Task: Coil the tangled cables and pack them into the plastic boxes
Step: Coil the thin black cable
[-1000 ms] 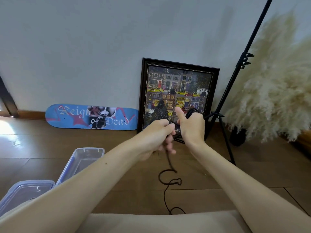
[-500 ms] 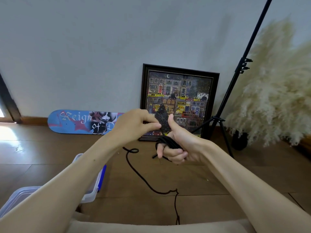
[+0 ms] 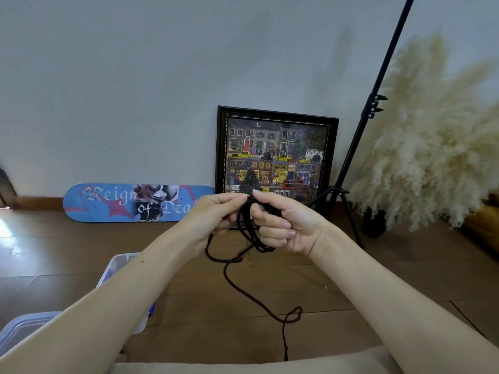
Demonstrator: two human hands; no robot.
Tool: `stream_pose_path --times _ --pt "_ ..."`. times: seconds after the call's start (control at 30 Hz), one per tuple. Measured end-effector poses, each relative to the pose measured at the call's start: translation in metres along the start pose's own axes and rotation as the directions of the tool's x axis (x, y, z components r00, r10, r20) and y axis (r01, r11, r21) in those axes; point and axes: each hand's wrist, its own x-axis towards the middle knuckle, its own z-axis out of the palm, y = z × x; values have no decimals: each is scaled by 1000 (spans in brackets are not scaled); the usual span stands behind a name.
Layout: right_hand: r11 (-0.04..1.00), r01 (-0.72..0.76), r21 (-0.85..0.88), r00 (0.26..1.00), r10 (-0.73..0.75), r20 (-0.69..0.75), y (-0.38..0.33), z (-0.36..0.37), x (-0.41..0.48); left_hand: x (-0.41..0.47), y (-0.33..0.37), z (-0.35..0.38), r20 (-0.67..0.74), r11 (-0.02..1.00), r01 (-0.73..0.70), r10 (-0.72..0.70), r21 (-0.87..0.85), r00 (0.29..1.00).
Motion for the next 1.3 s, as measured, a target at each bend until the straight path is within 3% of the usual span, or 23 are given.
stream_pose_path --times 0.07,0.2,0.3,0.43,0.5,0.57,0.67,0.73,0.8,0.87,0.97,1.13,1.3 --pt "998 33 46 999 -31 -31 0 -1 1 0 -3 9 -50 999 -40 40 15 998" --pt "960 188 206 977 -162 -138 -6 -1 2 -4 -15 21 -41 943 -175 194 283 980" --pt "879 325 349 934 -242 -261 -11 0 2 -11 -27 35 42 939 -78 69 335 997" --pt "851 404 336 880 -261 -398 -12 -3 1 -11 -32 47 80 938 -30 2 345 997" --pt "843 430 324 855 -266 -445 -13 -6 1 -13 -29 48 75 966 5 -26 257 997" --pt "834 454 313 832 -270 -485 -13 -7 2 -16 -26 51 76 995 98 -98 8 992" --pt "816 494 299 793 -282 -540 -13 -8 1 -20 -24 60 74 860 173 -156 -480 985" --pt "793 527 305 763 -284 -580 -14 -8 0 -19 -27 64 38 787 186 -204 -588 978" --pt "775 546 317 735 -262 -625 -14 -7 -1 -20 -27 64 12 847 231 -257 -479 966" --pt "775 538 331 726 -226 -650 -11 -6 0 -22 -29 64 -38 960 246 -253 -136 967" --pt "799 499 335 733 -183 -655 -4 -4 4 -19 -39 62 -111 923 210 -184 324 977" --pt "844 422 331 757 -127 -641 3 -2 10 -15 -47 63 -123 894 323 -299 311 946" --pt "890 274 364 869 -67 -490 6 -9 11 -5 -60 56 -142 814 246 -201 527 969"
